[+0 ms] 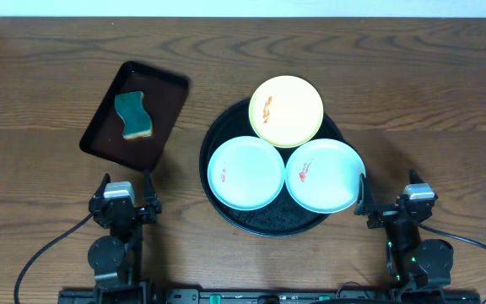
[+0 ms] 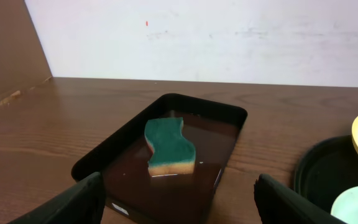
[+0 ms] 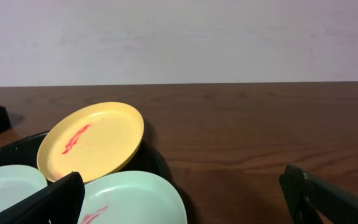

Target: Clean dirty plates on tray and stack at the side

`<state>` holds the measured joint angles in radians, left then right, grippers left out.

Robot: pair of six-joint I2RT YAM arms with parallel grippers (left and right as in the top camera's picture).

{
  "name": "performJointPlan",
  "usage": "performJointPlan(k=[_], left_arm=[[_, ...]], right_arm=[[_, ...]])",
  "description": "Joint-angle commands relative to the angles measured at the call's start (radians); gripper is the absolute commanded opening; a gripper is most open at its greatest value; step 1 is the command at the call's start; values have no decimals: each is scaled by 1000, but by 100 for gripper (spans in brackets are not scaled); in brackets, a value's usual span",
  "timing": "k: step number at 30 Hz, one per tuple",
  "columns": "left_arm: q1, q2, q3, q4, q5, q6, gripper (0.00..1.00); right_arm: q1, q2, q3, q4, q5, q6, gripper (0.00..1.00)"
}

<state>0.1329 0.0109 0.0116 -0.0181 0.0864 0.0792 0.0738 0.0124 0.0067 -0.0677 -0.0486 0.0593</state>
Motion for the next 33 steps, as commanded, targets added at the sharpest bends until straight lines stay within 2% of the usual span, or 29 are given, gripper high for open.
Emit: performJointPlan(k=[1,3,6,8,10,13,18,20,22,26,27,31,33], left_arm=[[-2,-7,-8,-45,19,-19,77],[-2,-7,-7,-35,115,-153,77],[-2,-7,-7,-23,367,-431,77],[-2,-7,-7,-22,463,-545,77],[-2,-7,-7,-18,467,-578,77],[-1,-7,-7,39,460,-579,77],[-2,-7,6,313,509,-578,77],[-2,-3,43,335,509,-552,77],[-1,40,140,274,508,-449,77],[-1,237,378,19,451,-300,77],[-1,388,521,-113,398,-285,77],[-1,756,842,-393,391,-203,77],[-1,944,1014,-541,391,-115,77]], right_arm=[[-11,-6,-1,-4,-1,-8,99],[-11,-6,-1,-4,-1,-9,99],[-11,-6,-1,-4,-1,-8,99],[-11,-6,-1,-4,-1,-9,99],[-11,-6,-1,-4,-1,-9,99],[-11,-6,-1,-4,-1,-9,99],[-11,-6,-1,-4,-1,-9,99],[-11,-6,-1,-4,-1,-8,99],[-11,-6,-1,-4,-1,-8,99],[-11,-6,-1,-4,-1,-9,99],[-11,-6,-1,-4,-1,-8,99],[-11,-6,-1,-4,-1,-9,99],[-11,-6,-1,-4,-1,-9,99]])
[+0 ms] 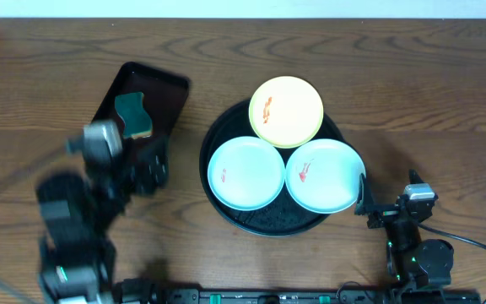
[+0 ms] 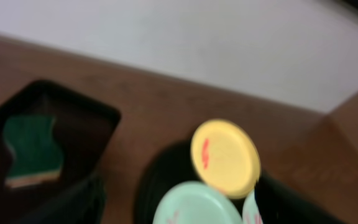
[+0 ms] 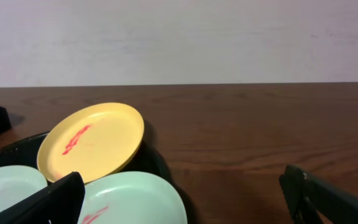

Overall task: Clean dirty plates on tray and stack at the side
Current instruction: 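Move the left gripper over the green sponge on the black tray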

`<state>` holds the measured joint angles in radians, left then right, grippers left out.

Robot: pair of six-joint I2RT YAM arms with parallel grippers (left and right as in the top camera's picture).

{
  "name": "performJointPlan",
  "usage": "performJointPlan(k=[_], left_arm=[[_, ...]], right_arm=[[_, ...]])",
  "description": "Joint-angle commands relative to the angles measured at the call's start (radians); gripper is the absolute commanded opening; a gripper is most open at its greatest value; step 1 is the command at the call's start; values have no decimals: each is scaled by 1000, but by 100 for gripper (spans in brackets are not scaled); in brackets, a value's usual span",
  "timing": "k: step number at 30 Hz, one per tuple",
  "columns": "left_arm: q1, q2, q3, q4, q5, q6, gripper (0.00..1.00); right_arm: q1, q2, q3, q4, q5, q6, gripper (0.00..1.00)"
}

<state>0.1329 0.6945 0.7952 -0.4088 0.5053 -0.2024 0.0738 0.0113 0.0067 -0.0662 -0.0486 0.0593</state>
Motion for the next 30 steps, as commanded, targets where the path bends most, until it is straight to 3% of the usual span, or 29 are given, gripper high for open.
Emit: performJointPlan(k=[1,6,11,12,14,21,27,29,30], left_arm=[[-1,323,289,-195,-28,199,77],[26,641,573,-280,-28,280,77],[94,783,630,-153,-28,280,77],[105,797,630,-146,-28,281,97],[125,826,630,-140,-48,291,97],[143,973,630,-178,-246,288,97],[143,1085,630,-256,-248,288,97],[143,1102,630,-312,-233,292,80],[143,1107,629,-339,-208,310,79]], right_arm=[[-11,-5,-1,-6,-1,-9,99],[-11,-5,-1,-6,-1,-9,99],[-11,-5,-1,-6,-1,-9,99],[-11,-5,-1,-6,-1,-8,99],[-11,-5,-1,-5,-1,-8,99],[-11,-5,-1,-6,-1,-8,99],[-11,-5,-1,-5,-1,-9,99],[-11,-5,-1,-6,-1,-9,99],[-11,-5,-1,-5,-1,-9,99]])
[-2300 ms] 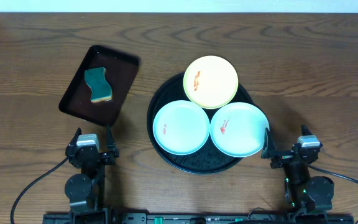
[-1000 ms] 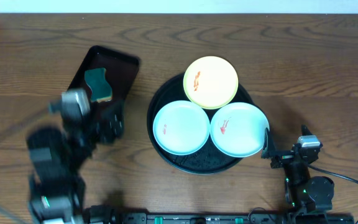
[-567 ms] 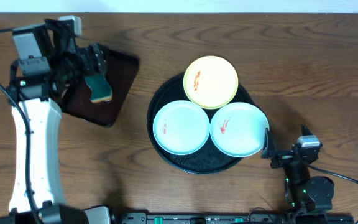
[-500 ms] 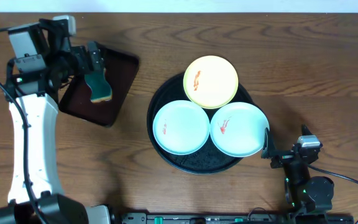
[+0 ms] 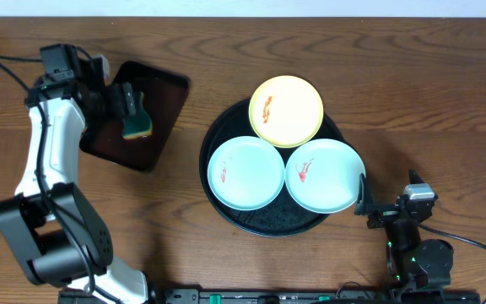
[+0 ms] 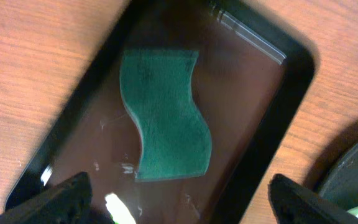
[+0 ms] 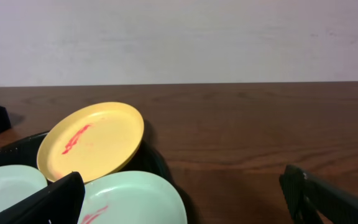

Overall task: Clean dirty plates on tray and stack at the side
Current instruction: 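Move the left gripper over the green sponge on the black tray, then lower the left gripper and close it on the green sponge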

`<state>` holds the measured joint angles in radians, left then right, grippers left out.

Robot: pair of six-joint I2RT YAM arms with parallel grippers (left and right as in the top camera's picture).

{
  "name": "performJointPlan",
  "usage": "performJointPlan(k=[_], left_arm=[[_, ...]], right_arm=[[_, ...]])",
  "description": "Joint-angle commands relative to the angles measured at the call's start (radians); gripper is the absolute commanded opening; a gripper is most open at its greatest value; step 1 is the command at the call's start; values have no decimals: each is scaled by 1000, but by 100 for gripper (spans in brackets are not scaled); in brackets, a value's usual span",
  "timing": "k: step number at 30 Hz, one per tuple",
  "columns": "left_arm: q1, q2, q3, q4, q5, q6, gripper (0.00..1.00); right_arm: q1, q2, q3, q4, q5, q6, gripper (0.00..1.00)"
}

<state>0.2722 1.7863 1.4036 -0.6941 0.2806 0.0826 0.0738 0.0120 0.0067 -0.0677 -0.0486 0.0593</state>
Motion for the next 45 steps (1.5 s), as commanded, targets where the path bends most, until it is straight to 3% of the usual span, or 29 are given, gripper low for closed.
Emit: performJointPlan(k=[1,5,7,14,27,33,38,45], left_arm=[[3,16,21,-84,65,58,75],[3,15,21,-179,275,177,75],[3,15,19,-224,286,181,68],[2,15,-64,-270,151,221,67],[-81,19,-166,-203,158,306,67],[-137,19,-219,-130,-45,301,67],[-140,19,-222,-122,-62,298,67],[-141,21,-222,-139,-56,266,57]], right_arm=[[-11,-6,-1,-4,-1,-8,99],[-11,-6,-1,-4,-1,-9,99],[-11,-6,-1,-4,-1,-9,99],[-11,-6,-1,-4,-1,-9,99],[-11,-6,-1,-4,-1,-9,99],[-11,-6,-1,-4,-1,-8,99],[-11,-6,-1,-4,-1,-9,99],[-11,-6,-1,-4,-1,-9,99]])
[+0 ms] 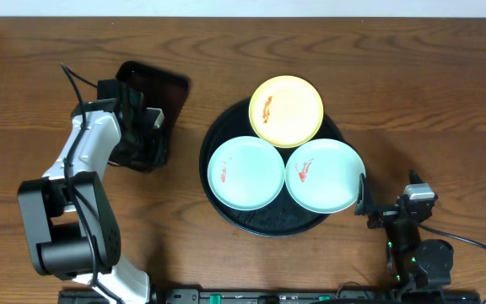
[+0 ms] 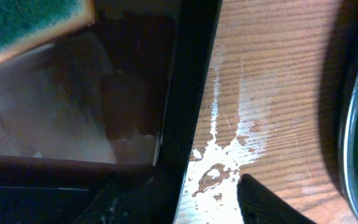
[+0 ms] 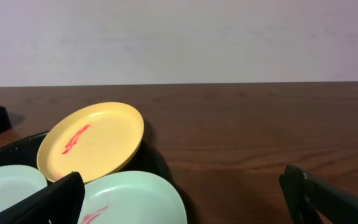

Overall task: Clean dirty plates on tray and stack at the side
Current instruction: 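Lower the left gripper and close it on the green sponge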

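Observation:
Three plates smeared with red lie on the round black tray [image 1: 268, 221]: a yellow plate [image 1: 286, 111] at the back and two pale blue plates [image 1: 245, 174] [image 1: 325, 175] in front. The green sponge [image 2: 30, 18] shows only a corner in the left wrist view; overhead, the arm hides it. My left gripper [image 1: 146, 127] [image 2: 191, 193] hangs open, low over the sponge tray's rim [image 2: 188, 93], one finger inside and one over the table. My right gripper [image 1: 365, 198] [image 3: 182, 205] rests open at the round tray's right edge, holding nothing.
The black rectangular sponge tray [image 1: 163, 89] with brown water sits at the back left. Spilled water [image 2: 219, 165] glistens on the wood beside its rim. Bare wooden table [image 1: 429, 101] spreads to the right of the round tray.
My left gripper was high above the sponge with the whole sponge in its view; now it is low at the tray's rim, with the sponge at its view's top left. The right arm is unmoved.
Both arms first rested at the table's front edge with grippers open. Then the left arm was lifted and blurred near the sponge tray, later it looked straight down on the sponge, and now it sits low over the tray's rim. Plates and right arm stayed put.

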`<state>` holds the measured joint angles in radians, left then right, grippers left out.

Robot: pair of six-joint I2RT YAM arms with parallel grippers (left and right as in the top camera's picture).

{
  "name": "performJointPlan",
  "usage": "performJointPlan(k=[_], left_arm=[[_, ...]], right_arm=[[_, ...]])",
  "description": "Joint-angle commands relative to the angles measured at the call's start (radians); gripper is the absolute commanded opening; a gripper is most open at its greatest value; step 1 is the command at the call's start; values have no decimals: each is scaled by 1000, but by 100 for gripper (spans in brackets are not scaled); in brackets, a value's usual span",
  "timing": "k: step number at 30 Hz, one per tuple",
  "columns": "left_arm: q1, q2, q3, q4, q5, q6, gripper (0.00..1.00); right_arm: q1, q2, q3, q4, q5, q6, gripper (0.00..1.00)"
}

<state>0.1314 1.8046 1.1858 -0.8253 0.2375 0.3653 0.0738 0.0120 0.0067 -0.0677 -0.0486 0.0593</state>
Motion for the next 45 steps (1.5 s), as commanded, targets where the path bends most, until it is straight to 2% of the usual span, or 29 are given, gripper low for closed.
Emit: performJointPlan(k=[1,4,8,16,21,24,30,42,45], left_arm=[[0,2,-7,-7,-11,-36,57],[-2,2,-18,-6,2,-49,56],[-12,2,-35,-6,17,-50,44],[-61,3,-72,17,16,-51,44],[-69,2,-72,21,16,-138,43],[-69,2,-72,24,28,-193,36],[-69,2,-72,24,198,-196,36],[-69,2,-72,24,227,-279,36],[-69,2,-72,25,283,-281,36]], right_arm=[[-11,-6,-1,-4,-1,-8,99],[-11,-6,-1,-4,-1,-8,99],[-11,-6,-1,-4,-1,-8,99],[-11,-6,-1,-4,-1,-9,99],[-11,-6,-1,-4,-1,-8,99],[-11,-6,-1,-4,-1,-8,99],[-11,-6,-1,-4,-1,-9,99],[-11,-6,-1,-4,-1,-8,99],[-11,-6,-1,-4,-1,-9,99]])
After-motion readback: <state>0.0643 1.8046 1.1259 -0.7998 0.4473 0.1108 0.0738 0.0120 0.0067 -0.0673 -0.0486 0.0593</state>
